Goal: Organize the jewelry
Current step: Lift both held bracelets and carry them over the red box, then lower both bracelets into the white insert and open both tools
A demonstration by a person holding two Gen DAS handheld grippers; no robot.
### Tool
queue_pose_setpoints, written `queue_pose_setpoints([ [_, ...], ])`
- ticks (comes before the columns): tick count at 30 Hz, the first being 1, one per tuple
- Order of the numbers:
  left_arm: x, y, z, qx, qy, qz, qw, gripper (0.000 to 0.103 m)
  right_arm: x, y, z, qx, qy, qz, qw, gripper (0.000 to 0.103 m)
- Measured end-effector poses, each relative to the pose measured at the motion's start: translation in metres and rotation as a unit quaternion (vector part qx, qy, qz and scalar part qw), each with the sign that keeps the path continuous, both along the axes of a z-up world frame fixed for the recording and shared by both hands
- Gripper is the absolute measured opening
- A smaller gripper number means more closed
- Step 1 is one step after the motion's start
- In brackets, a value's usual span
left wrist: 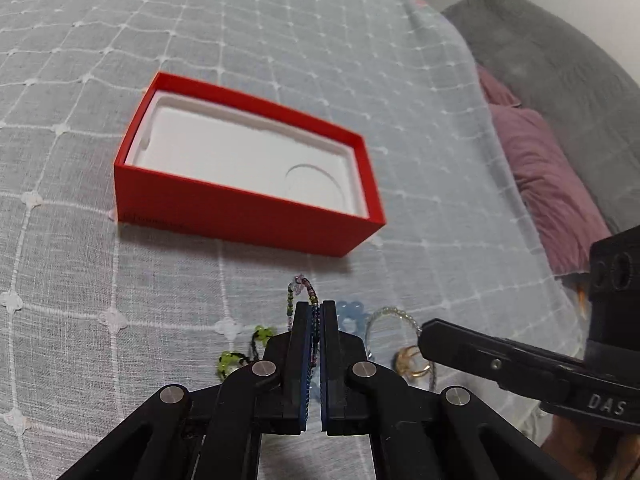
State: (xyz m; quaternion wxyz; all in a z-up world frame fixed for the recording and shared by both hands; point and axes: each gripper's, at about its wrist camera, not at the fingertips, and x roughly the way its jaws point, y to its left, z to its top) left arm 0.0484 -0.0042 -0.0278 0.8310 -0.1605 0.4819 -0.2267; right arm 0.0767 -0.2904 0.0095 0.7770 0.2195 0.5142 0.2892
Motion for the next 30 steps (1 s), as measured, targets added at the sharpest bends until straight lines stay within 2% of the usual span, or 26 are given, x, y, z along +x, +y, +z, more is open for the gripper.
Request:
queue_pose_setpoints([
  [6, 0.002, 0.008, 0.023, -0.030, -0.030, 0.012, 0.9990, 0.000, 0.005, 0.001, 0.009, -0.001, -0.016, -0.003, 1.000, 0.008],
  [12, 0.011, 0.006, 0.053, -0.011, -0.068, 0.023, 0.9973, 0.000, 0.017, -0.002, 0.037, 0.020, -0.051, -0.014, 0.998, 0.008],
  [18, 0.036, -0.002, 0.070, -0.007, -0.084, 0.024, 0.9962, 0.000, 0.042, 0.003, 0.053, 0.012, -0.064, -0.022, 0.998, 0.008],
  [24, 0.078, 0.001, 0.045, -0.014, -0.059, 0.037, 0.9975, 0.000, 0.076, 0.016, 0.052, 0.001, -0.067, -0.021, 0.998, 0.008],
  [28, 0.095, 0.016, 0.027, -0.012, -0.047, 0.050, 0.9976, 0.000, 0.092, 0.031, 0.047, -0.058, -0.088, -0.016, 0.994, 0.008],
  [30, 0.101, 0.022, 0.023, -0.013, -0.044, 0.054, 0.9975, 0.000, 0.099, 0.036, 0.044, -0.066, -0.092, -0.012, 0.994, 0.008],
])
